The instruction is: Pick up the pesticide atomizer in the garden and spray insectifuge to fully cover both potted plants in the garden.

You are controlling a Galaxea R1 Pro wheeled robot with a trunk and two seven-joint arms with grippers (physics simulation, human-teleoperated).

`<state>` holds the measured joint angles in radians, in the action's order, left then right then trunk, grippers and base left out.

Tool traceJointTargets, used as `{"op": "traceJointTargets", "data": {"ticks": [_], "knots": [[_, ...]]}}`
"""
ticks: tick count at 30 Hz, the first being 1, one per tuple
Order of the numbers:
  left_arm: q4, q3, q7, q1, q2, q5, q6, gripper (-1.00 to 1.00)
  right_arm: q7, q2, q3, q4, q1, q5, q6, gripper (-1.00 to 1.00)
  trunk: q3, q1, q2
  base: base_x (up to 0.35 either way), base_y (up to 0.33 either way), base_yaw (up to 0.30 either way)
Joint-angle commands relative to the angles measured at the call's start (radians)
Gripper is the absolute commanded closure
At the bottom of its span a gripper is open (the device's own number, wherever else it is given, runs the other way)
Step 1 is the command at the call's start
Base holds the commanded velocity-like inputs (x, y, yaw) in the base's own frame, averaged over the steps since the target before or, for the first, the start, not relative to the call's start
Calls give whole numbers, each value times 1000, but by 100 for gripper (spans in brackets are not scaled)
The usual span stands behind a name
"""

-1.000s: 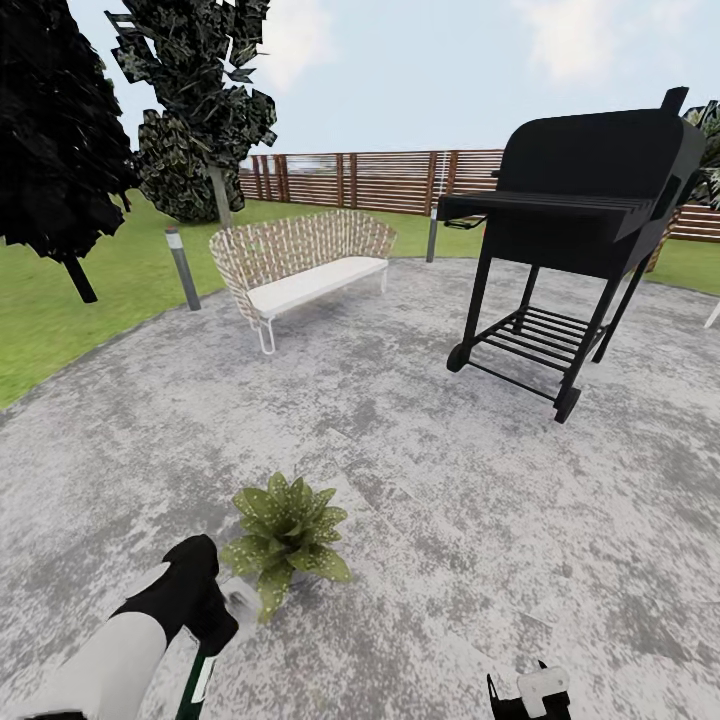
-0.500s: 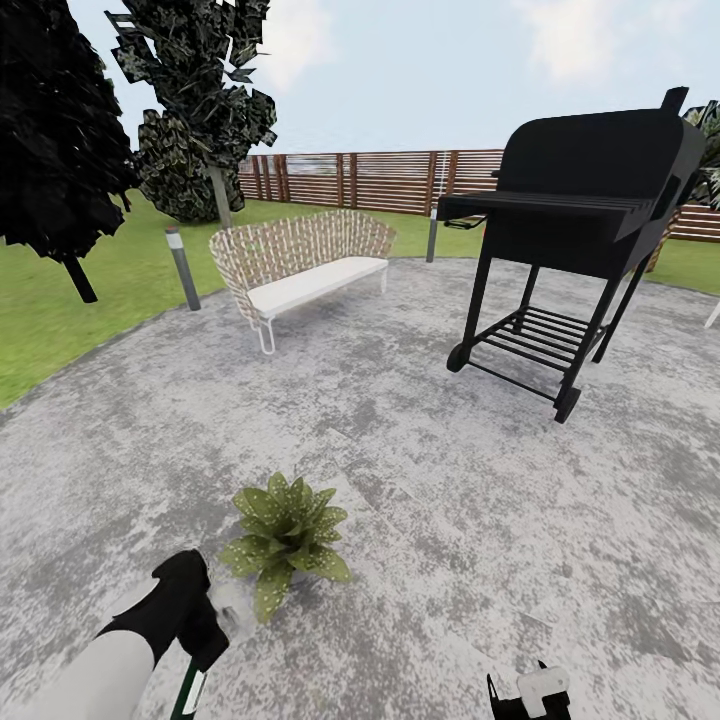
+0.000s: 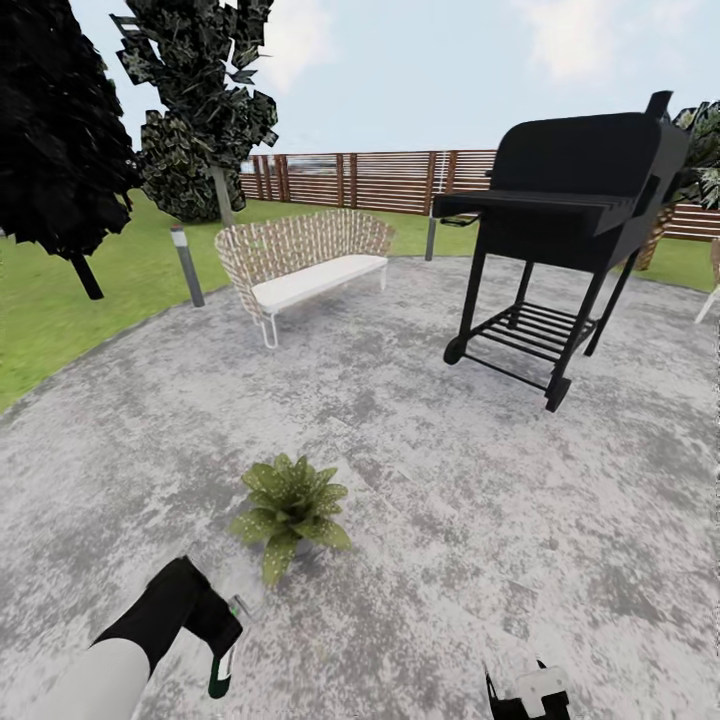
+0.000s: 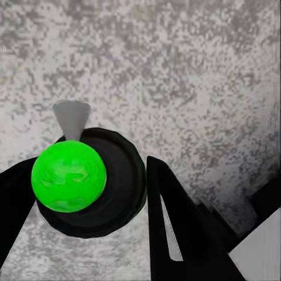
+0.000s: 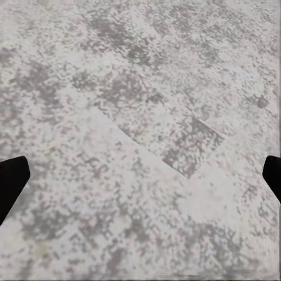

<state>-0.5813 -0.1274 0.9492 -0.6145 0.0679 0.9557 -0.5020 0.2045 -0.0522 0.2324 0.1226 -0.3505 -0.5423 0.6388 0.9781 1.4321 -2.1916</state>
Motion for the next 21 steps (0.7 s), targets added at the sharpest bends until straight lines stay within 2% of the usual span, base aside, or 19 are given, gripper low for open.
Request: {"op": "traceJointTargets", "data": {"ticks": [1, 3, 5, 7, 9, 10, 12, 16, 18, 20, 21], "knots": [[-4, -8, -9, 1, -1, 1, 6, 100, 7, 0, 4, -1, -1, -11, 2, -100, 1, -1, 0, -307, 0, 0], [-4, -11, -24, 2, -1, -2, 49, 100, 7, 0, 4, -1, -1, -10, 2, -100, 1, -1, 0, -294, 0, 0], [4, -12, -30, 2, -4, -5, 155, 100, 3, 1, 3, -2, -1, -11, 0, -100, 1, -1, 0, -213, 0, 0], [20, -13, -31, 3, -7, -7, 220, 100, 0, 2, 3, 0, -1, -11, -1, -100, 1, -1, 0, -76, 0, 0], [38, -13, -31, 4, -5, -30, 274, 100, -13, 3, 0, 6, -1, -13, -2, -100, 1, -1, 0, -17, 0, 0], [42, -13, -31, 5, -3, -49, 302, 100, -44, 2, -4, 18, 0, -14, -5, -100, 1, -1, 0, -7, 0, 0], [46, -13, -31, 16, -1, -77, 347, 100, -158, -2, -13, 74, -3, -14, -30, -100, 1, -1, 0, -3, 0, 0], [50, -14, -29, 29, 3, -131, 385, 100, -555, -5, -22, 381, -15, -14, -285, -100, 1, -1, 0, 0, 0, 0], [50, -14, -26, 30, 7, -148, 384, 100, -704, -5, -23, 489, -28, -13, -346, -100, 1, -1, 0, 0, 0, 0], [50, -14, -23, 30, 21, -167, 385, 100, -815, -5, -26, 559, -54, -13, -373, -100, 1, -1, 0, 0, 0, 0], [50, -14, -23, 30, 24, -177, 385, 100, -832, -5, -32, 570, -66, -13, -376, -100, 1, -1, 0, 0, 0, 0]]}}
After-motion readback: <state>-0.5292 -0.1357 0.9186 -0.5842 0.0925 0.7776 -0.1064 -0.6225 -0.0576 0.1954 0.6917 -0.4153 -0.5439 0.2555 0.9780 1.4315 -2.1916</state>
